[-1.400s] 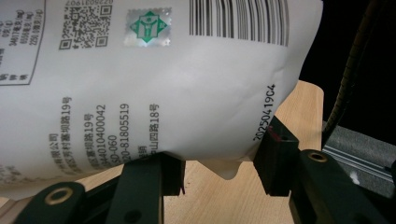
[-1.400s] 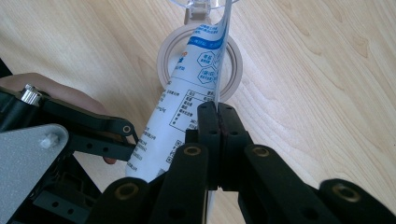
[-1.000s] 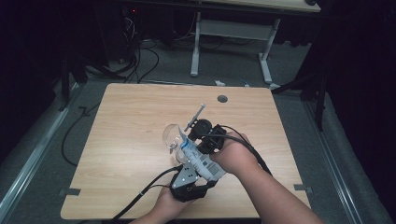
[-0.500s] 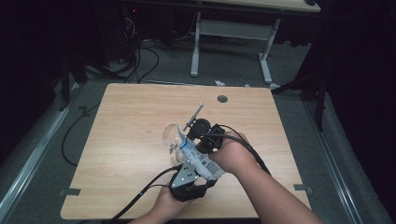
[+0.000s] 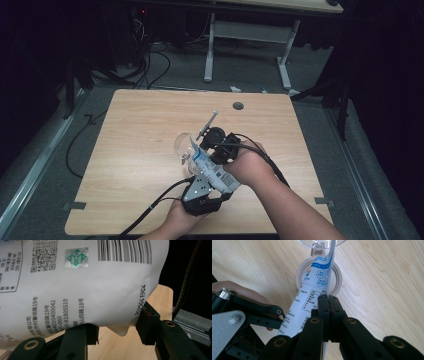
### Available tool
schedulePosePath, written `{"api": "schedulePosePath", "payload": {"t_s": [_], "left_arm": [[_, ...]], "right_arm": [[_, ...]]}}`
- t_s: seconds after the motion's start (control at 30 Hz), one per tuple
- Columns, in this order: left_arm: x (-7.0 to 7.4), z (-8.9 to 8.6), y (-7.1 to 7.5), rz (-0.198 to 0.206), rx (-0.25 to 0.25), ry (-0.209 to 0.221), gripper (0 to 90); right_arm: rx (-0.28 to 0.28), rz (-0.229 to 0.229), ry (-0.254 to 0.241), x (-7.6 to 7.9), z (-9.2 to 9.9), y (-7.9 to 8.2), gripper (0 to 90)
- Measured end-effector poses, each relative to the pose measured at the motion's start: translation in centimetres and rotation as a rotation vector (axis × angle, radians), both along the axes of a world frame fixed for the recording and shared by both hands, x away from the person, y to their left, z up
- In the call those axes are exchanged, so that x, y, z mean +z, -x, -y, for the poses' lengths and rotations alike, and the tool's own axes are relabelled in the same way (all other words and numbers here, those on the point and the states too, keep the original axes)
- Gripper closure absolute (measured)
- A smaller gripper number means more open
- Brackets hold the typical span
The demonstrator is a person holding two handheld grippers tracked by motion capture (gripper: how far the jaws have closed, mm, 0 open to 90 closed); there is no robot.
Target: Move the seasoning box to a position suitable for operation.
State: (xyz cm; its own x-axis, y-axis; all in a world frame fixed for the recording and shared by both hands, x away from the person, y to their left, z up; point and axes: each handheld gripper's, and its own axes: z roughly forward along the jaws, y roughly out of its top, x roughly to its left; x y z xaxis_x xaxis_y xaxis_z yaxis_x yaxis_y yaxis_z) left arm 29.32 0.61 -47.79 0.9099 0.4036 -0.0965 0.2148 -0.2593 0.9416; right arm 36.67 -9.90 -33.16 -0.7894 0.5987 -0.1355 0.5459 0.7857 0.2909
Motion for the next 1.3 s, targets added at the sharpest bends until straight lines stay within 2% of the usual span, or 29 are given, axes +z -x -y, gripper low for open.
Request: {"api": "schedulePosePath", "payload": {"t_s": [1.3], "left_arm": [[0.13, 0.04, 0.15, 0.012, -0.003, 0.003, 59.0]], "right_arm": [[0.005, 0.013, 0.010, 0.15, 0.08, 0.31, 90.0]]}}
